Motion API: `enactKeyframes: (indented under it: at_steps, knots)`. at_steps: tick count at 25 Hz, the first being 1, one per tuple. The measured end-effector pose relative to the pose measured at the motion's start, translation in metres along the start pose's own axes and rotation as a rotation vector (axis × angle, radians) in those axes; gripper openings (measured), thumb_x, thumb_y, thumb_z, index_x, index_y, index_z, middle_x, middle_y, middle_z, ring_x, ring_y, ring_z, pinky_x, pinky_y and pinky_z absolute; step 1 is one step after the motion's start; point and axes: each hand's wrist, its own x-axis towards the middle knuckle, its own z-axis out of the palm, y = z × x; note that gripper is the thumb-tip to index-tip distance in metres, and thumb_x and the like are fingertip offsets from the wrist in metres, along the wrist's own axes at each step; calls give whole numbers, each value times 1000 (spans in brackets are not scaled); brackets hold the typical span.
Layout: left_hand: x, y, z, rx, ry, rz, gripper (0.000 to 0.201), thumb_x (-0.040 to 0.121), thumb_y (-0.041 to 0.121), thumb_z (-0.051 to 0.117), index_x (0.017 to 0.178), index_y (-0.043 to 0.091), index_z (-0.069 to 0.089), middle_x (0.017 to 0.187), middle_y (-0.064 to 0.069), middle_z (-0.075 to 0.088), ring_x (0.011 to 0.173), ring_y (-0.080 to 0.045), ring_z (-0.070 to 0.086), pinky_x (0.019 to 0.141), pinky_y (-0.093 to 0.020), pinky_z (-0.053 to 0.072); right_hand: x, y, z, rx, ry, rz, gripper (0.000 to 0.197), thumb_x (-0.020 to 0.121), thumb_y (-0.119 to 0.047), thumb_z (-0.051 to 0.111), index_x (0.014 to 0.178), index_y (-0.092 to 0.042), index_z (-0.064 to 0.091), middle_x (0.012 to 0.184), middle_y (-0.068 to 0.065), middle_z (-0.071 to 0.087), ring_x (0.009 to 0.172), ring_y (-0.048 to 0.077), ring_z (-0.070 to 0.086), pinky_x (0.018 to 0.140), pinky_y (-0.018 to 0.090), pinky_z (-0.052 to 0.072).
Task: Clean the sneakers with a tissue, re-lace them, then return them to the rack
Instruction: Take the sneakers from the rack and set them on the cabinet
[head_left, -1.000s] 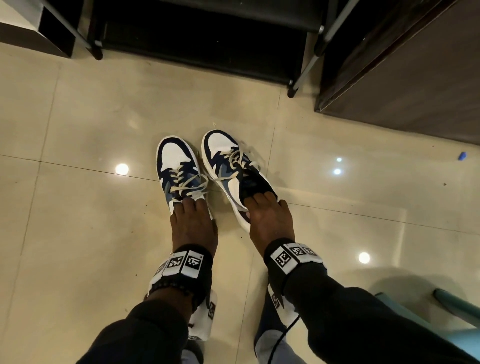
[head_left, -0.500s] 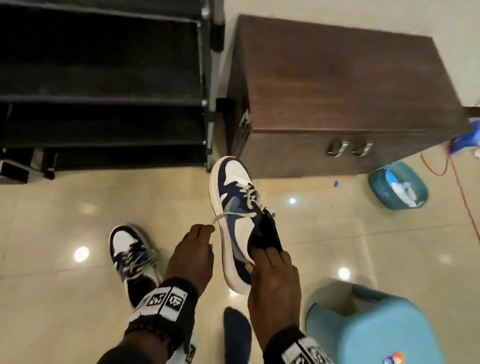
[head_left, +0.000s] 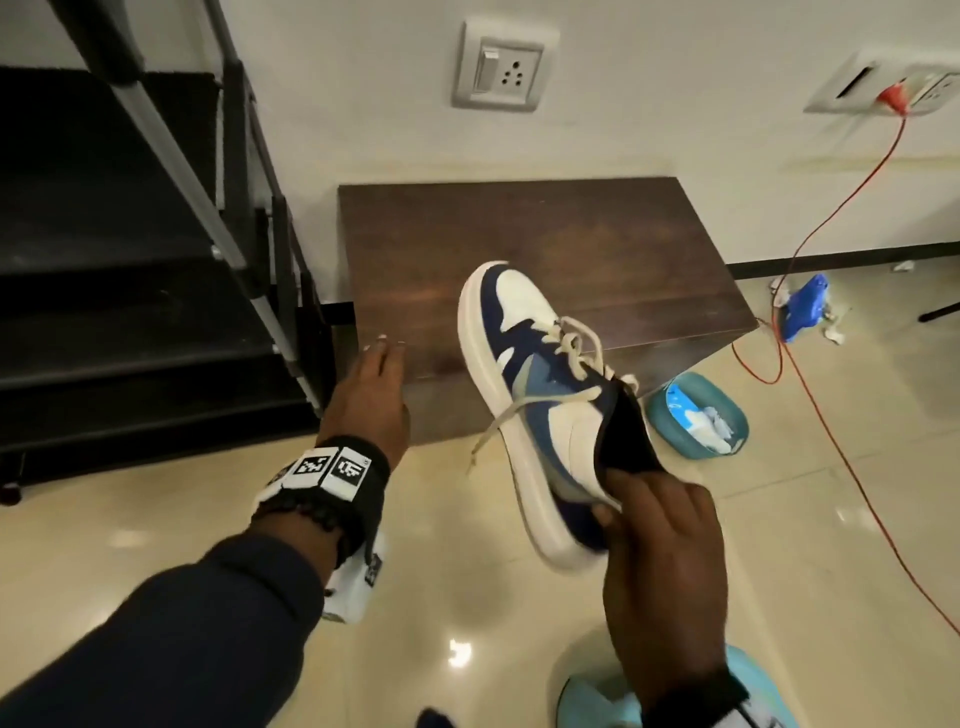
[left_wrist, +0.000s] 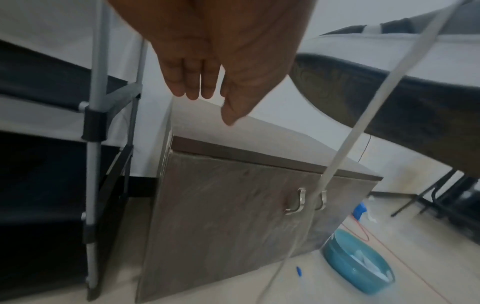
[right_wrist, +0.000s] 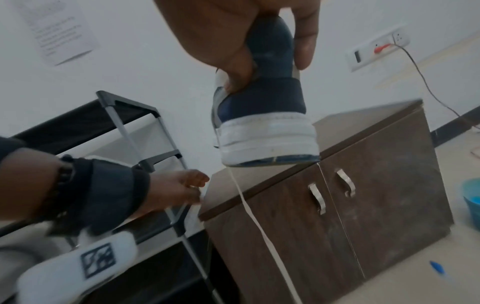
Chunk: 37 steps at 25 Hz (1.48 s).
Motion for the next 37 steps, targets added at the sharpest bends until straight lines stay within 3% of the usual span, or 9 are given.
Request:
enactKeyframes:
  at_steps: [4,10,12,17,24,27,31,35,37]
  knots:
    - [18,-2,15,177,-201,16,62,89,17,57,145,7,30,156,-10,21,143,-28,22,115,-38,26,105,18,44,-210,89,97,26,78,-7,64,104,-13,63,100,8,62,92,32,53,73,42,45]
    - [8,-12,28,140,-110,49,67,85,8,60,145,5,30,156,-8,21,142,-26,20,115,-33,25,211,55,101,-346,-229,100,37,83,-16,63,120,-16,58,122,9,57,117,32,42,91,49,36]
    - [-1,-22,30,111,-50,60,68,82,3,60,144,5,32,156,-11,21,141,-28,22,115,-36,26,202,52,111,-321,-164,103,46,80,-20,66,124,-17,52,128,11,51,119,34,39,93,52,33]
    - [-65,-86,61,34,-52,-250,41,86,4,57,126,6,46,133,-14,40,120,-32,39,99,-40,39,68,-11,170,-168,93,-67,37,76,-12,63,112,-14,55,115,15,51,101,32,42,80,40,35]
    - [-234,-229,193,66,-634,-966,77,87,45,62,140,-1,32,143,-21,38,131,-36,39,107,-41,36,-174,-72,288,110,-468,-251,47,54,7,72,98,-9,67,97,11,61,82,29,59,65,35,50]
    - [-264,-253,226,29,-606,-959,76,80,43,72,135,3,37,136,-19,46,124,-37,46,100,-43,42,-232,-85,331,209,-611,-348,50,51,7,74,98,-9,67,93,8,63,76,26,61,61,30,52]
    - [-290,-283,254,-39,-488,-1065,98,75,33,79,145,7,15,131,-19,54,120,-39,52,98,-44,44,-267,-98,374,256,-747,-359,50,53,7,74,100,-8,66,91,10,63,74,27,61,58,33,53]
    - [-300,-284,243,217,-608,-833,40,92,32,56,130,22,49,122,-7,62,114,-32,54,96,-34,38,-271,-94,375,214,-815,-329,42,58,6,72,97,-8,65,89,10,63,73,27,60,59,33,52]
    - [-301,-267,217,267,-580,-719,37,93,26,50,130,29,49,117,-6,64,108,-32,56,87,-32,40,-268,-86,360,152,-869,-282,39,63,5,70,99,-8,65,91,9,63,76,27,60,62,34,52]
